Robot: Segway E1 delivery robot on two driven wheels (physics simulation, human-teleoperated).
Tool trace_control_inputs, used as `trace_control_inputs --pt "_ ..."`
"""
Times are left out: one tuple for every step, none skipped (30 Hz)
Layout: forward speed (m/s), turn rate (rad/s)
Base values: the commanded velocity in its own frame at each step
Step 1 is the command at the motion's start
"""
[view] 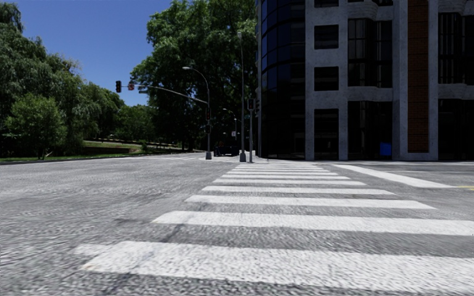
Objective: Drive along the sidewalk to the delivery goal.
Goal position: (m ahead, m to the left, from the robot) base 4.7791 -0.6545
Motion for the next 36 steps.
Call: trace_control_inputs --pt "1.57 0.0" --pt "1.57 0.0" --pt "1.57 0.0" --pt "1.57 0.0" --pt "1.57 -0.13" --pt "1.57 -0.25" --pt "1.57 -0.25" --pt "1.57 -0.35" --pt "1.57 -0.39" --pt "1.57 -0.39" --pt "1.57 -0.39" --pt "1.56 -0.24" --pt "1.55 0.0" --pt "1.55 0.0" --pt "1.55 0.0" --pt "1.55 0.0" --pt "1.55 0.0" --pt "1.55 0.0" --pt "1.55 0.0" --pt "1.55 0.0" --pt "1.55 0.0" --pt "1.55 0.0" --pt "1.55 0.0" --pt "1.55 0.0" --pt "1.55 0.0" --pt "1.54 0.0" --pt "1.54 0.0" --pt "1.54 0.0" --pt "1.53 0.0" --pt "1.51 -0.02" --pt "1.48 -0.06" --pt "1.48 -0.06" --pt "1.46 -0.08" --pt "1.46 -0.12" --pt "1.46 -0.2" --pt "1.46 -0.2"
